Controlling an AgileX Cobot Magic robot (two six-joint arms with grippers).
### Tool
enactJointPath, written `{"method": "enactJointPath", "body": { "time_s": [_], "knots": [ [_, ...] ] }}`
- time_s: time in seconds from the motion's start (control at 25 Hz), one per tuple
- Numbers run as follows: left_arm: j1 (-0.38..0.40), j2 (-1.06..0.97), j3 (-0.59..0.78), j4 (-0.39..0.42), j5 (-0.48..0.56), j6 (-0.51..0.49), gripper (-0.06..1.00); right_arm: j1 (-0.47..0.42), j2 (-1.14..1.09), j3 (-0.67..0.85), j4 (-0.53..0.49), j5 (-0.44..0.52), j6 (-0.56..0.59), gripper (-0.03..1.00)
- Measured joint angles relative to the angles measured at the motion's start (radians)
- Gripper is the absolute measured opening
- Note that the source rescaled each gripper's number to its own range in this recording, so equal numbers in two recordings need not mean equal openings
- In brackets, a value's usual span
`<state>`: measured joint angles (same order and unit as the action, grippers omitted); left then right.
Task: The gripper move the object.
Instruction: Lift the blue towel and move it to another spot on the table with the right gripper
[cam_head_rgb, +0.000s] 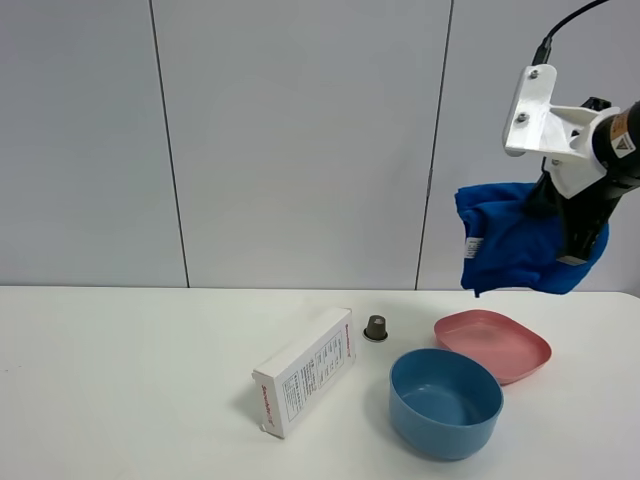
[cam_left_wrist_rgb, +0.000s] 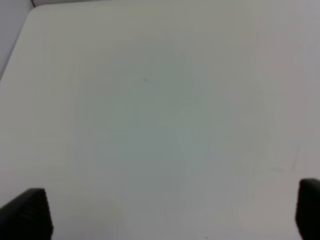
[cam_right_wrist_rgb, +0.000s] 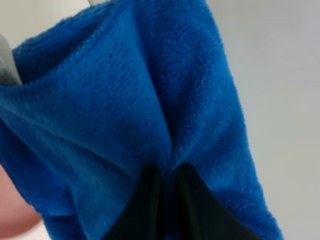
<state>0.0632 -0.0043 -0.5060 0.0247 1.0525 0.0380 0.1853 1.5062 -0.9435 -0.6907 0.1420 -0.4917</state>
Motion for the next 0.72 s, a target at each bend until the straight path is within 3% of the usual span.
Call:
{"method": "enactJointPath", "body": {
  "time_s": [0.2, 0.48, 0.72],
  "knots": [
    [0.000, 0.000, 0.000, 0.000, 0.000, 0.000, 1.00, -0.049, 0.003, 0.000, -0.006, -0.043, 0.000, 0.00],
    [0.000, 0.000, 0.000, 0.000, 0.000, 0.000, 1.00, -0.058, 0.093, 0.000, -0.003, -0.273, -0.009, 0.00],
    [0.000, 0.000, 0.000, 0.000, 0.000, 0.000, 1.00, -0.058, 0.252, -0.011, 0.000, -0.410, -0.119, 0.00]
  ]
}}
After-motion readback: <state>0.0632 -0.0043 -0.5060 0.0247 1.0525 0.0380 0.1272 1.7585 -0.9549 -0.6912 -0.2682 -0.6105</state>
